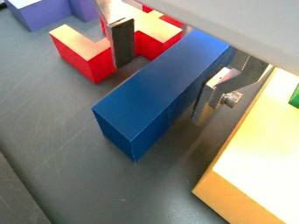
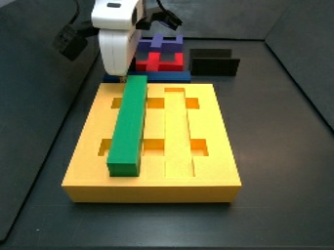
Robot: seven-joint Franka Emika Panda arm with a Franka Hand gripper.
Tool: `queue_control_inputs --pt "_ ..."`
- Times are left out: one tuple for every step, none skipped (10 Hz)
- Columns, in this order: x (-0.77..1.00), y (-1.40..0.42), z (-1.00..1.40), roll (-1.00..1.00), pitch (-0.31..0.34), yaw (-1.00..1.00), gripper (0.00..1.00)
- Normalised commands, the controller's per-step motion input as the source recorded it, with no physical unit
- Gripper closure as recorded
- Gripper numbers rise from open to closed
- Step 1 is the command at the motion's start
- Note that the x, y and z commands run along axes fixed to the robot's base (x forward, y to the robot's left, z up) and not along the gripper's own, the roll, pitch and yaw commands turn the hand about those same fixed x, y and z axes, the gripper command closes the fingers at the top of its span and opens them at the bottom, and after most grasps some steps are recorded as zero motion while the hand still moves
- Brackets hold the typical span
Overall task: Pick up the blue object. Move up. Move to above the board. Insert the blue object.
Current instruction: Pick up the blue object.
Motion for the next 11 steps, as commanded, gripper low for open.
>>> queue_control_inputs --pt "0.00 0.00 -0.04 0.00 0.000 0.00 0.00" --pt "0.00 0.00 0.00 0.00 0.000 0.00 0.00" --pt "0.00 0.00 0.00 0.00 0.000 0.00 1.00" --pt "0.00 0.00 0.00 0.00 0.000 0.00 1.00" --pt "0.00 0.00 0.00 0.00 0.000 0.00 1.00" --pt "0.00 0.00 0.00 0.00 0.000 0.00 1.00" --pt "0.00 0.00 0.00 0.00 0.000 0.00 1.00" --pt "0.00 0.00 0.00 0.00 0.000 0.00 1.00" --pt "0.00 0.00 0.00 0.00 0.000 0.00 1.00" --pt "0.00 0.00 0.00 0.00 0.000 0.00 1.00" --pt "0.00 0.00 0.00 0.00 0.000 0.00 1.00"
